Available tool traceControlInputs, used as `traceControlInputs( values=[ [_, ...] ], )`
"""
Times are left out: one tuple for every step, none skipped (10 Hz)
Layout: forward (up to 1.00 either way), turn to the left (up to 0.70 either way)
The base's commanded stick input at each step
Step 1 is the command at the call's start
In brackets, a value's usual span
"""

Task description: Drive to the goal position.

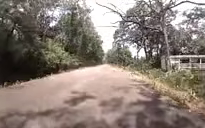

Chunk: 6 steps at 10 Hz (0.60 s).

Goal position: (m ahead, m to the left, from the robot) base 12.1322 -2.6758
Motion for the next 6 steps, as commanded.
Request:
traceControlInputs(
  values=[
    [0.7,0.0],
    [0.7,0.0],
    [0.7,0.0],
    [0.7,0.0],
    [0.7,0.0],
    [0.7,0.0]
  ],
)
